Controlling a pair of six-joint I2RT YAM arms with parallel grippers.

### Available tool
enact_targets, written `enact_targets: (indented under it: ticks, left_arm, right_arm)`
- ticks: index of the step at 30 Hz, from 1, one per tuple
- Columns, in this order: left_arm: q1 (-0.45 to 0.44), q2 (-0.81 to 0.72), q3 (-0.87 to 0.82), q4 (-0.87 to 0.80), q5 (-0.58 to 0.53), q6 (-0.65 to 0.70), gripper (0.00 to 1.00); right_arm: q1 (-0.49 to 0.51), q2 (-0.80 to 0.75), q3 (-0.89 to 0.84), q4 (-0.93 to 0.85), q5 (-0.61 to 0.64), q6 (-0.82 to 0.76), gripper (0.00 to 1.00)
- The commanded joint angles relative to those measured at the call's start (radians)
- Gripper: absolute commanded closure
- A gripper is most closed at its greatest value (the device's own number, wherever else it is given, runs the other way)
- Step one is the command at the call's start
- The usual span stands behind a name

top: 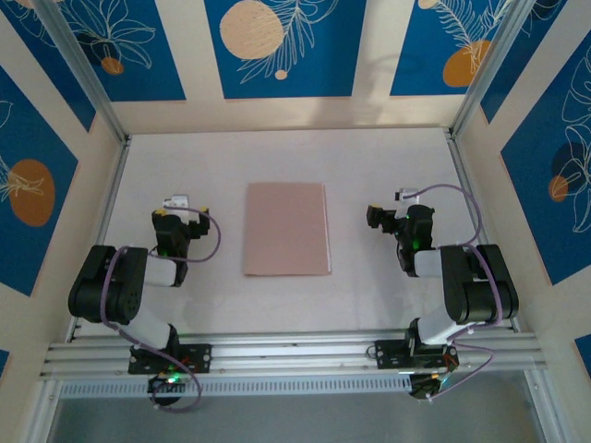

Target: Put the files into the folder

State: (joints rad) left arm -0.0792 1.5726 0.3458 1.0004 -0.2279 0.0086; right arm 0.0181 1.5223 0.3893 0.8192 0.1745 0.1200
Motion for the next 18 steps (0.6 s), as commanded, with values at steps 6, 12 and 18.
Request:
enact_targets:
  ticks: [6,12,18]
  left_arm:
    - [-0.004,-0.011,0.005,-0.023,0.002,-0.004,0.00]
    - [-0.003,-0.011,0.005,-0.024,0.002,-0.005,0.00]
    - [-0.003,-0.010,0.005,-0.025,0.002,-0.006,0.00]
  right_arm:
    - [-0.004,0.001,0.017,0.007,-0.015,-0.008,0.01]
    - [-0.009,0.002,0.025,-0.004,-0.023,-0.005,0.01]
    - [-0.009,-0.002,0.017,0.003,-0.027,-0.006,0.01]
